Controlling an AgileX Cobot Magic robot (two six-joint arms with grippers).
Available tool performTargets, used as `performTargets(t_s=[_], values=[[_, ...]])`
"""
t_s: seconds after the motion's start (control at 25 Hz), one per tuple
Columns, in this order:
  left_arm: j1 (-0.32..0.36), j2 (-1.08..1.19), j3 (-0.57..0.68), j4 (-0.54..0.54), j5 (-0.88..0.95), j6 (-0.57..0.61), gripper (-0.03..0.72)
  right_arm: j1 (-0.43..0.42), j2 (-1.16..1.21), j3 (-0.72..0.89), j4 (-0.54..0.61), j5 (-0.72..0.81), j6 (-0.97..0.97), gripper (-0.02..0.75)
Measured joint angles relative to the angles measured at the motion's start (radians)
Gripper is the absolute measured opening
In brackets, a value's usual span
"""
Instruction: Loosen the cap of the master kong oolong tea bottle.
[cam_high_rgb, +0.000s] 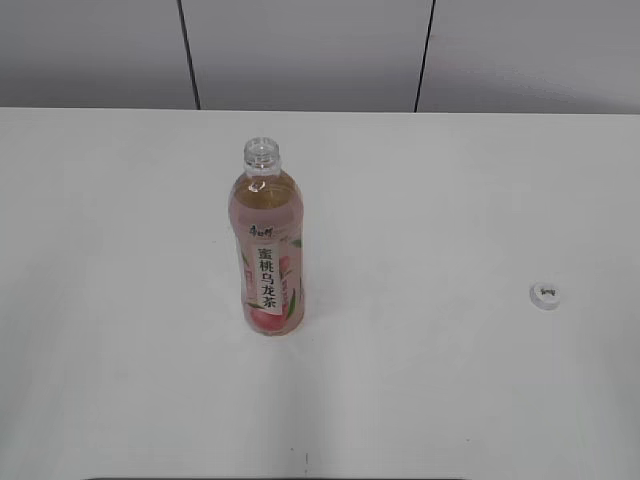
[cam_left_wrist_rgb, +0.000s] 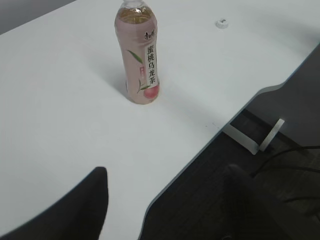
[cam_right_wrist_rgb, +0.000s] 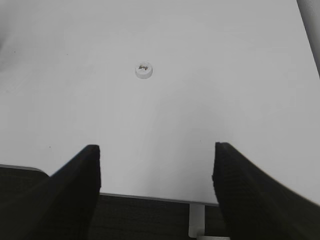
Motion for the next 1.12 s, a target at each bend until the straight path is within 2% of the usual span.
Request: performTargets(t_s=[0.12,0.2,0.32,0.44,0.6,0.76,1.12], values=[[0.009,0.0,0.0,-0.001,0.0,0.0,0.444,-0.038,0.0,0.0,0.0,0.0,0.0,0.531],[0.066,0.0,0.0,-0.004,-0.001,0.0,0.444,-0.08,-0.003,0.0,0.0,0.0,0.0,0.531],[0.239,-0.001,0.0,-0.005,-0.001,0.0,0.444,-0.125,-0.048,0.0,0.0,0.0,0.0,0.531],[0.406,-0.024,0.001,-0.005,-0.001,0.0,0.444,-0.131,-0.108,0.0,0.0,0.001,0.0,0.531],[0.568,-0.086,0.002,-0.005,-0.001,0.0,0.444,-0.131,-0.111,-0.001,0.0,0.002,0.0,0.531],[0.647,-0.15,0.002,-0.005,-0.001,0.0,0.444,-0.13,-0.111,0.0,0.0,0.002,0.0,0.531],[0.658,-0.177,0.004,-0.006,-0.001,0.0,0.443,-0.13,-0.112,0.0,0.0,0.002,0.0,0.531]])
